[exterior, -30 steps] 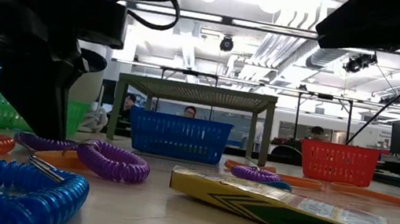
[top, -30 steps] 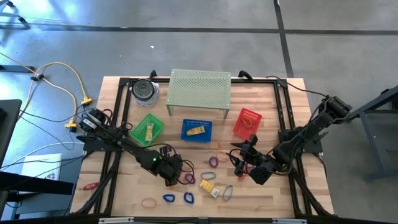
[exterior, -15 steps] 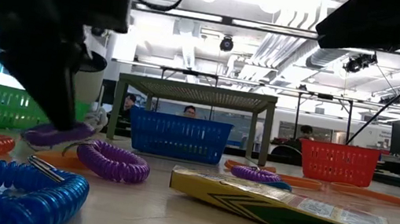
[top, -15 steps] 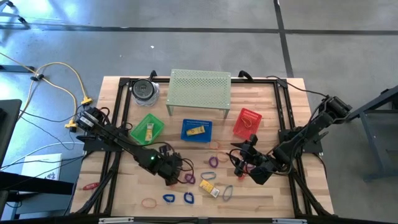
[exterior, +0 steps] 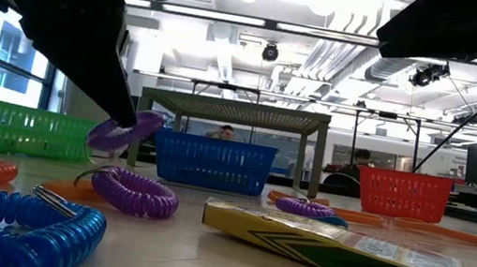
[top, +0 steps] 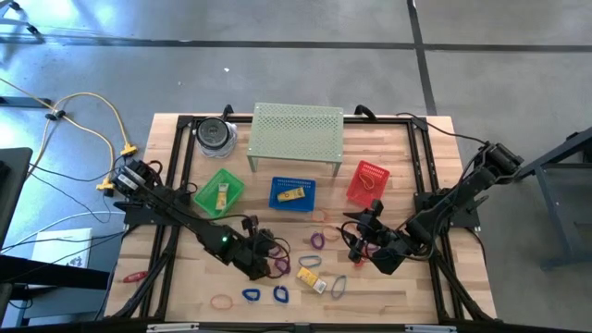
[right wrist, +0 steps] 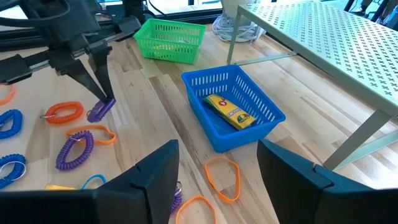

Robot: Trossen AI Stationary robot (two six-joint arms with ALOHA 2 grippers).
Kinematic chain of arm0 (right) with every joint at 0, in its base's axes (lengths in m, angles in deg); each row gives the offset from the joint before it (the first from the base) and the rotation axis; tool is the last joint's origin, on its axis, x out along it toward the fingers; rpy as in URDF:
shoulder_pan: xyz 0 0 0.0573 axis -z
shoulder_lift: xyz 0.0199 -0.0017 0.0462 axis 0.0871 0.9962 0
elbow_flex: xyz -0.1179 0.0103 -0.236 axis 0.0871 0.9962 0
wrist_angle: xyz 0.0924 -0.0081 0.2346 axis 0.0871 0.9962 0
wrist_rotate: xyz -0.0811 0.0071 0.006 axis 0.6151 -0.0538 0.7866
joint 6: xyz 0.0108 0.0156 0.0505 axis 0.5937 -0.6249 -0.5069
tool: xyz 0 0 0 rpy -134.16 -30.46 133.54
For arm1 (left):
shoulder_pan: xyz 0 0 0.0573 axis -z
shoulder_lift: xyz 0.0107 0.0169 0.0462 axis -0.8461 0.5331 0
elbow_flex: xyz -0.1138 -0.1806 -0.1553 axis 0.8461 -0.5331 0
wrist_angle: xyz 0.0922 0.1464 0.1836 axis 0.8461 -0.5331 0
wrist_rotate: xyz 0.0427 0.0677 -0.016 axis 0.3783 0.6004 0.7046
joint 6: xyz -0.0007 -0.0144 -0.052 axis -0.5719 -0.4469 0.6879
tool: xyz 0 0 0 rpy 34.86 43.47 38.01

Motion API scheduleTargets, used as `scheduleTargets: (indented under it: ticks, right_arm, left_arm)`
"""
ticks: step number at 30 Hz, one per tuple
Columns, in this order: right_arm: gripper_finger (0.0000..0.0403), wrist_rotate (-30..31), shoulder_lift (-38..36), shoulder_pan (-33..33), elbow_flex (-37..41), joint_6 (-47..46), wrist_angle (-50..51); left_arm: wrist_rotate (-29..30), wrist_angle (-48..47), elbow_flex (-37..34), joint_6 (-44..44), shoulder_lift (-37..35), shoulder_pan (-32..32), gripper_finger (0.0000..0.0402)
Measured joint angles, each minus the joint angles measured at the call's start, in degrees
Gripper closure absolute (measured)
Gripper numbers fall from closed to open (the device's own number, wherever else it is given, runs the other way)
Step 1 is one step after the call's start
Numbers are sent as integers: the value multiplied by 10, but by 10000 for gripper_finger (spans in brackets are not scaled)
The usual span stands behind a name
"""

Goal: Pick & Place Office Desk Supplies
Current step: Put the purple spring keychain into the green bin

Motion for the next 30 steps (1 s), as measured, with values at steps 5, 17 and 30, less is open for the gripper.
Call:
scheduleTargets:
  ticks: [5, 17, 30]
  right_arm:
    - [196, 0, 0, 0, 0, 1, 0]
    - [196, 0, 0, 0, 0, -2, 0]
    - [196, 0, 0, 0, 0, -1, 0]
  left_arm:
    - [6, -1, 10, -4, 0, 0, 394]
    - [6, 1, 59, -45, -1, 9, 394]
    - [6, -1, 59, -45, -1, 11, 394]
